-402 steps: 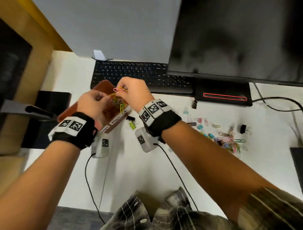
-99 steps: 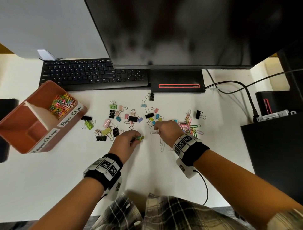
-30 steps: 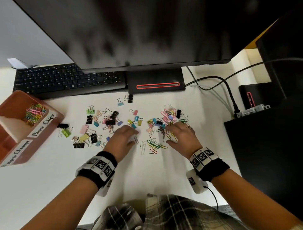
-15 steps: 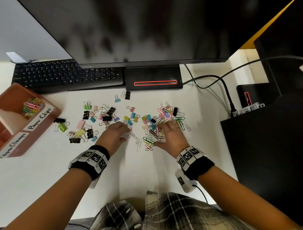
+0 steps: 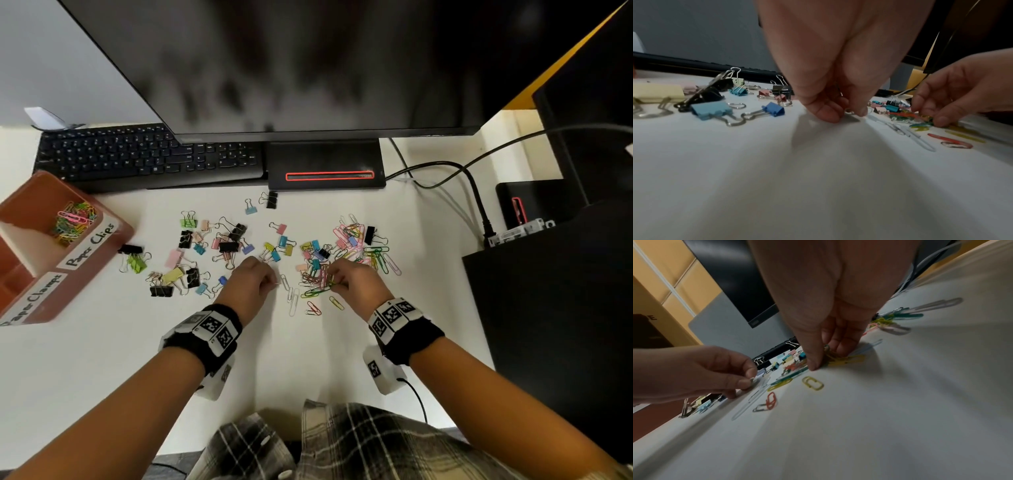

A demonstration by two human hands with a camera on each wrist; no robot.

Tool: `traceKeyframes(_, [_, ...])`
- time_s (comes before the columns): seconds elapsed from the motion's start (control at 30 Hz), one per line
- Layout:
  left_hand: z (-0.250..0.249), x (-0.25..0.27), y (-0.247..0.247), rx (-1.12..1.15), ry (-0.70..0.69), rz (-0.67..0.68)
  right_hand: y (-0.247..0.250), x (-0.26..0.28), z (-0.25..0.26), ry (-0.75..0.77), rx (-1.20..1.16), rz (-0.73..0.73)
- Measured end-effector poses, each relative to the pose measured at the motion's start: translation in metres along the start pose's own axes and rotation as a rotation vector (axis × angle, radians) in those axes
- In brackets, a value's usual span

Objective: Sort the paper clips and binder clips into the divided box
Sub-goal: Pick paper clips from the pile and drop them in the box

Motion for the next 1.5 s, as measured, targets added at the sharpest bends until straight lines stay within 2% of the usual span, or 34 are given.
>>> traceKeyframes(0.13, [-0.018, 0.015, -0.005, 0.081, -0.021, -0.059, 0.007, 0.002, -0.005, 0.055, 0.032, 0.035])
traceKeyframes(0.27, [-0.032, 0.019, -0.032, 0.059, 0.086, 0.005, 0.006, -0.001, 0.005, 0.193, 0.151, 0.134])
traceKeyframes(0.4, [-0.034, 0.012, -0.042, -0.019, 0.073, 0.031, 0.001, -0.013, 0.01, 0.168, 0.272, 0.235])
traceKeyframes(0.53, [-0.029, 0.006, -0.03, 0.001, -0.007, -0.004, 0.0, -0.017, 0.013, 0.143, 0.265, 0.181])
traceKeyframes(0.77, [-0.024, -0.001, -0.02, -0.008, 0.007, 0.036, -0.004, -0.017, 0.011, 0.189, 0.336, 0.105])
traceKeyframes(0.93, [-0.021, 0.0, -0.027, -0.083, 0.013, 0.03, -0.008, -0.011, 0.008, 0.237, 0.424, -0.005])
traceKeyframes(1.13, [-0.016, 0.002, -0.026, -0.026, 0.045, 0.057, 0.004, -0.007, 0.015, 0.191, 0.263, -0.021])
traceKeyframes(1.2, [-0.016, 0.002, -0.014, 0.06, 0.077, 0.05, 0.009, -0.006, 0.025, 0.209, 0.234, -0.059])
traceKeyframes(1.3, [-0.012, 0.009, 0.024, 0.172, 0.099, -0.07, 0.015, -0.008, 0.054, 0.238, 0.193, -0.096])
traceKeyframes(1.4, [0.01, 0.018, 0.077, 0.227, 0.135, -0.181, 0.012, -0.017, 0.107, 0.295, 0.14, -0.111])
traceKeyframes(1.5, [0.048, 0.026, 0.144, 0.214, 0.231, -0.34, -0.004, -0.037, 0.176, 0.409, 0.103, -0.114])
Point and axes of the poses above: each hand's wrist, its own x-axis away from the middle knuckle, its own y-axis out of the back of the hand, z = x × y, the point moved 2 cm from there along -x, towards the middle knuckle, and after that the axes turned 2 degrees about -x, right-handed, at the moved point
